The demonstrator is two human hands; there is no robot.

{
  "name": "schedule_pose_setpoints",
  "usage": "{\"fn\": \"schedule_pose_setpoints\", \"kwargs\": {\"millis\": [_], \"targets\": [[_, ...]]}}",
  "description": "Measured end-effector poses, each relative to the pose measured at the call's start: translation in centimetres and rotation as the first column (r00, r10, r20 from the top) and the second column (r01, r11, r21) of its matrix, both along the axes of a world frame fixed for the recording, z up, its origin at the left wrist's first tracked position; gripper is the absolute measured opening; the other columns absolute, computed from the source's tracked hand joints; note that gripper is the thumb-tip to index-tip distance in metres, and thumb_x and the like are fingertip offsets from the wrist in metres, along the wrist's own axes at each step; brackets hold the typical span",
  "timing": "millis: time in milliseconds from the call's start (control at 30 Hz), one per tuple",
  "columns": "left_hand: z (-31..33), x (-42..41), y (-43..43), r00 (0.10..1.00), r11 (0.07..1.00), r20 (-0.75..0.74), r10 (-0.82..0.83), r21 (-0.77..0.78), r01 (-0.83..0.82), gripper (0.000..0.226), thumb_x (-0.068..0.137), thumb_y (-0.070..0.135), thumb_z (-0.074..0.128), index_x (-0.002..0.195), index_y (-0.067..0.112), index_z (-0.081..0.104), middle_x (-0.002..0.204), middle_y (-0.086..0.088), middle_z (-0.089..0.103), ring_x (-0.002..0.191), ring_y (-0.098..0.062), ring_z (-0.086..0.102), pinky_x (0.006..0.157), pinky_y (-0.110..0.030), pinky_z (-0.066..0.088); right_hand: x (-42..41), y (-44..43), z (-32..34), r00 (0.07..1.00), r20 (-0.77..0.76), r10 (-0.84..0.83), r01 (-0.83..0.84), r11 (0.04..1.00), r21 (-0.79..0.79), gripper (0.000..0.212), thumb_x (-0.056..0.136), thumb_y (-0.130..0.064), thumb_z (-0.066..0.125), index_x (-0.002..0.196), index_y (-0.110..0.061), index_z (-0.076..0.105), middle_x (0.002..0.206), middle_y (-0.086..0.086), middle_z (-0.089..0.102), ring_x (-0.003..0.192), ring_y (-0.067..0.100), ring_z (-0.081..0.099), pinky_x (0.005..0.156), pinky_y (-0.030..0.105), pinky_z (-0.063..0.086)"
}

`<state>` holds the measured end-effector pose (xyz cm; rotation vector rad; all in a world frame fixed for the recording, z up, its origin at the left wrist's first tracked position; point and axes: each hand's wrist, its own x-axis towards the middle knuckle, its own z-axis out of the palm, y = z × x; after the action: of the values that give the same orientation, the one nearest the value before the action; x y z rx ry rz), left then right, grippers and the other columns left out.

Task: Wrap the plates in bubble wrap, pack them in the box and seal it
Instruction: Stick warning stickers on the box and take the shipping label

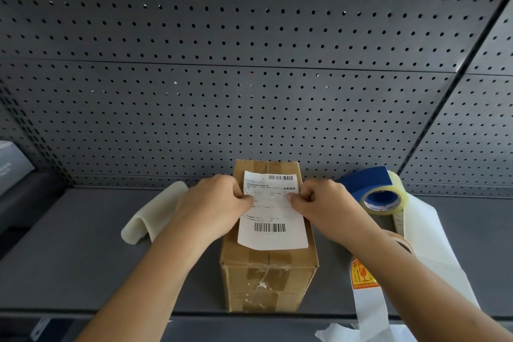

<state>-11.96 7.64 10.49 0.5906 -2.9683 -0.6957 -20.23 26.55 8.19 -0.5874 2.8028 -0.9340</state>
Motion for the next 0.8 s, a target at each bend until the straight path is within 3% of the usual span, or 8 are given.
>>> {"fn": "schedule_pose_setpoints", "kwargs": {"millis": [133,200,267,333,400,533,633,800], "targets": [[0.1,0.3,0.1,0.999,0.996,-0.009,0.033,-0.084,-0.034,0.036,0.095,0.055,0.062,0.083,0.021,0.06,0.069,0.013,0.063,0.065,-0.009,0.062,0.052,-0.027,0.038,0.1,0.3,-0.2,0.999,-0.027,-0.043,0.043,0.999,0.02,0.039,0.093,-0.046,0.062,0.078,-0.011,0.054,0.073,-0.002,0.066,0.067,0.022,0.063,0.057,0.036,0.05],[-0.2,0.5,0.1,0.995,0.991,-0.084,0.044,-0.125,-0.054,0.036,0.091,0.059,0.066,0.095,0.025,0.053,0.088,0.014,0.064,0.082,-0.01,0.061,0.06,-0.029,0.042,0.3,0.5,-0.2,0.991,-0.124,-0.059,0.068,0.995,0.073,0.032,0.092,-0.048,0.061,0.079,-0.02,0.052,0.075,-0.007,0.064,0.069,0.019,0.063,0.057,0.036,0.049],[-0.8,0.6,0.3,0.978,0.988,-0.206,-0.038,-0.157,0.005,0.037,0.093,0.048,0.068,0.118,0.026,0.051,0.121,0.012,0.06,0.111,-0.013,0.055,0.081,-0.028,0.045,0.7,0.5,-0.1,0.957,-0.289,-0.022,0.064,0.989,0.136,0.02,0.093,-0.045,0.057,0.088,-0.026,0.053,0.087,-0.012,0.059,0.079,0.015,0.06,0.06,0.033,0.05],[-1.3,0.6,0.7,0.957,0.976,-0.241,-0.161,-0.18,0.119,0.048,0.101,0.034,0.059,0.145,0.026,0.042,0.152,0.011,0.043,0.14,-0.012,0.038,0.112,-0.027,0.033,1.1,0.0,-0.1,0.914,-0.405,0.031,0.029,0.99,0.141,0.018,0.096,-0.038,0.053,0.109,-0.027,0.059,0.106,-0.011,0.057,0.098,0.015,0.057,0.074,0.032,0.052],[-1.7,0.3,1.0,0.945,0.95,-0.178,-0.276,-0.197,0.24,0.057,0.108,0.028,0.044,0.161,0.024,0.023,0.169,0.009,0.018,0.156,-0.008,0.011,0.123,-0.025,0.007,1.5,-0.7,-0.1,0.886,-0.453,0.101,-0.049,0.991,0.124,0.032,0.098,-0.03,0.049,0.127,-0.023,0.059,0.125,-0.007,0.056,0.116,0.016,0.053,0.09,0.032,0.049],[-2.2,-0.8,0.9,0.93,0.915,0.017,-0.366,-0.176,0.364,0.057,0.112,0.029,0.024,0.165,0.021,0.004,0.172,0.005,-0.004,0.157,-0.007,-0.009,0.127,-0.031,-0.002,1.9,-2.7,-0.5,0.898,-0.348,0.269,-0.223,0.961,0.166,0.059,0.095,-0.034,0.025,0.146,-0.016,0.047,0.153,0.001,0.045,0.146,0.016,0.033,0.122,0.033,0.027],[-2.3,-1.1,0.8,0.935,0.921,0.064,-0.349,-0.162,0.354,0.058,0.112,0.033,0.019,0.164,0.02,-0.001,0.172,0.006,-0.009,0.156,-0.006,-0.011,0.129,-0.032,0.001,2.0,-3.4,-1.0,0.908,-0.272,0.318,-0.236,0.926,0.294,0.085,0.084,-0.048,-0.004,0.158,-0.02,0.026,0.166,-0.001,0.023,0.154,0.014,0.013,0.127,0.034,0.006],[-3.0,-0.7,1.1,0.953,0.939,0.06,-0.296,-0.164,0.302,0.059,0.11,0.04,0.014,0.164,0.023,-0.005,0.17,0.012,-0.014,0.154,0.0,-0.015,0.128,-0.03,0.001,2.1,-3.3,-0.9,0.954,-0.175,0.245,-0.181,0.931,0.317,0.062,0.104,-0.043,0.022,0.161,-0.023,0.008,0.169,-0.006,0.0,0.154,0.006,-0.005,0.125,0.032,-0.005]]}}
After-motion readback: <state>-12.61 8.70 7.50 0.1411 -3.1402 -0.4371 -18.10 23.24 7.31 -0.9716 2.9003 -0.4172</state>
